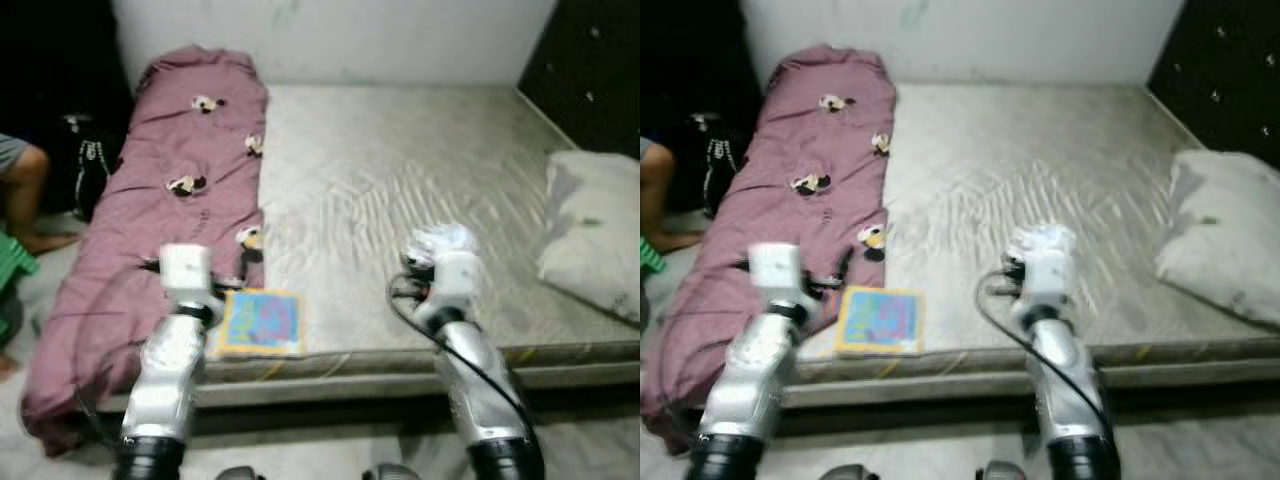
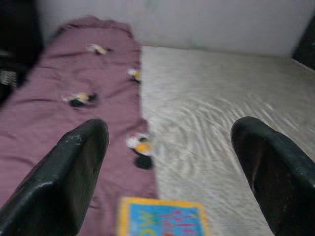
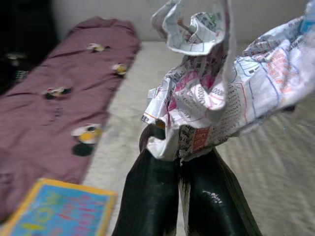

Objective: Clean up the room

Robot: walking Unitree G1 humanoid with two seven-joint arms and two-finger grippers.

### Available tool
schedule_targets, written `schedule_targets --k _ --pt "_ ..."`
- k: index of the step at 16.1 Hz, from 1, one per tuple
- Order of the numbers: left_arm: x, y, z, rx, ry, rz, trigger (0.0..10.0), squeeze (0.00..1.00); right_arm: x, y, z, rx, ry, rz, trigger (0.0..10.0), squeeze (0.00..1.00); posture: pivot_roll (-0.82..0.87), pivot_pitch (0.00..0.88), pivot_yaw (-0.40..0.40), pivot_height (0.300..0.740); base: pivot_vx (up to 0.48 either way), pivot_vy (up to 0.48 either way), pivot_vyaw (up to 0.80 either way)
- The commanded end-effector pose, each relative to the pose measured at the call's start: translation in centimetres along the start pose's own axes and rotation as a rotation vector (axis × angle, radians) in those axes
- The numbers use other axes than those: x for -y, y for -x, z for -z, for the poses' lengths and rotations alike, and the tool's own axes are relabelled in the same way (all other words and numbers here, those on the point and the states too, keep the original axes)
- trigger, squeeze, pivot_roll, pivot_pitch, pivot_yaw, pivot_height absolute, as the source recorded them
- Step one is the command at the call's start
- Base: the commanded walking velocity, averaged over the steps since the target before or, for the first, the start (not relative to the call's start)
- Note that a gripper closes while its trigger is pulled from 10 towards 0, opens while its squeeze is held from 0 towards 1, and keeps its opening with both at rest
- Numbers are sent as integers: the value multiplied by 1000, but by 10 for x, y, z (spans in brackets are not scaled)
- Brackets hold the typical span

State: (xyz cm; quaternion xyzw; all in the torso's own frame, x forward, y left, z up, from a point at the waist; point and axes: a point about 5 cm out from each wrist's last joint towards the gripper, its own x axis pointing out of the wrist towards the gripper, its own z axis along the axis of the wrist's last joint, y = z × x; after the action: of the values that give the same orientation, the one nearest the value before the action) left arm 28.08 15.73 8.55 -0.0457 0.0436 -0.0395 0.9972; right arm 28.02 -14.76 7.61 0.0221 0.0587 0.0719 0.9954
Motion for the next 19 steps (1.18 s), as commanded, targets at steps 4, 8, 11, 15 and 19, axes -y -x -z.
schedule_targets --k 4,8,11,15,19 --pt "9 0 1 -7 7 26 10000 0 9 2 4 -24 16 23 10000 0 -48 0 3 740 0 480 0" --pt "11 0 1 -6 6 33 10000 0 4 4 3 -14 52 -5 10000 0 -51 0 2 740 0 480 0" --pt "14 2 3 -12 -3 41 10000 0 5 4 2 -13 49 -5 10000 0 -49 0 1 740 0 479 0" --pt "13 1 1 -3 -15 34 10000 0 4 3 1 -8 42 -11 10000 0 -49 0 -1 740 0 478 0" --pt "10 -2 -8 46 -19 32 10000 0 4 -1 -5 15 48 -16 10000 0 -45 0 -1 740 0 476 0"
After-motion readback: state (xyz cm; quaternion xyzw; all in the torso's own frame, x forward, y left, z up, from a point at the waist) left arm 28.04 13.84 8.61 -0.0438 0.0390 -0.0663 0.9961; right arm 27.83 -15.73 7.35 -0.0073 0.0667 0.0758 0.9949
